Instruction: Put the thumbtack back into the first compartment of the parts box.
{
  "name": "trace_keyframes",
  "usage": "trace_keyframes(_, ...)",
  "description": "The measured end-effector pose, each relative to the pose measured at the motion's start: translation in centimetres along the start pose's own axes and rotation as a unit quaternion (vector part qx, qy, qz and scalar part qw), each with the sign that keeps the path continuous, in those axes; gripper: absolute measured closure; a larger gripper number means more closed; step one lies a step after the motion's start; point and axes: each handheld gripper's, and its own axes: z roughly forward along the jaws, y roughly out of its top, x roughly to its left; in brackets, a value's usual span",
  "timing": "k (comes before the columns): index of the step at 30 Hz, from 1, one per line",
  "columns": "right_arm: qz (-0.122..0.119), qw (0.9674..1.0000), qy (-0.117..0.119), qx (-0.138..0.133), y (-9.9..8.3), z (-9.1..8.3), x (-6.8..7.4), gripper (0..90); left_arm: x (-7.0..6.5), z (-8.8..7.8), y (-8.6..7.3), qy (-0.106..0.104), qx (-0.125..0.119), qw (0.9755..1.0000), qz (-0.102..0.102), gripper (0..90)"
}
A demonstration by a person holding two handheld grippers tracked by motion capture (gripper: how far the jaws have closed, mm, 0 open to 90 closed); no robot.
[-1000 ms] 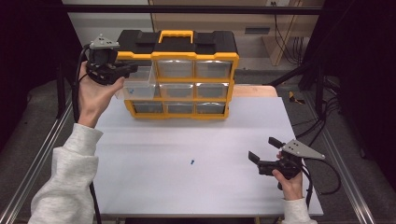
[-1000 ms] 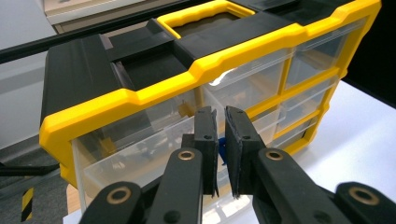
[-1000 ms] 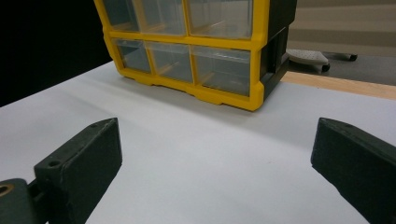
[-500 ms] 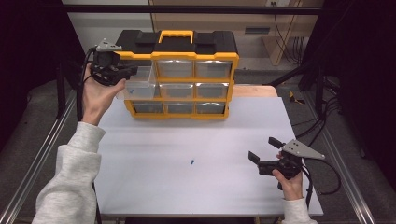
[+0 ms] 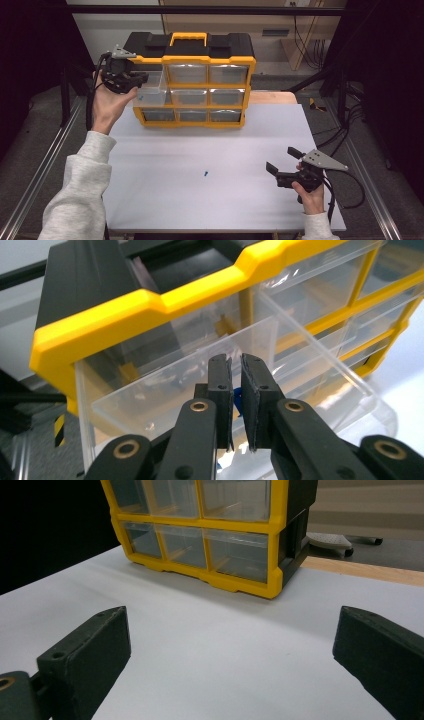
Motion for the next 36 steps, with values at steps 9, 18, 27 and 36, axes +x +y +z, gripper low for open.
trace_keyframes(9,-0.002,1.0,0.0,0.001,0.0,0.1,0.0,2.4,-0.3,0.2,0.1,0.005,0.005,0.9999,-0.012,79.2)
trace_keyframes(18,-0.004,1.0,0.002,0.0,0.1,-0.1,0.0,2.3,-0.4,0.0,0.1,0.007,-0.04,0.9991,-0.012,58.3)
trace_keyframes(27,-0.003,1.0,0.0,-0.001,0.1,-0.1,0.1,2.2,-1.1,-1.9,-0.3,-0.019,-0.087,0.9959,-0.013,26.6)
trace_keyframes(36,-0.005,1.0,-0.001,-0.001,0.0,0.0,0.1,2.1,-2.0,-4.2,-1.2,-0.061,-0.127,0.9899,-0.02,10.1)
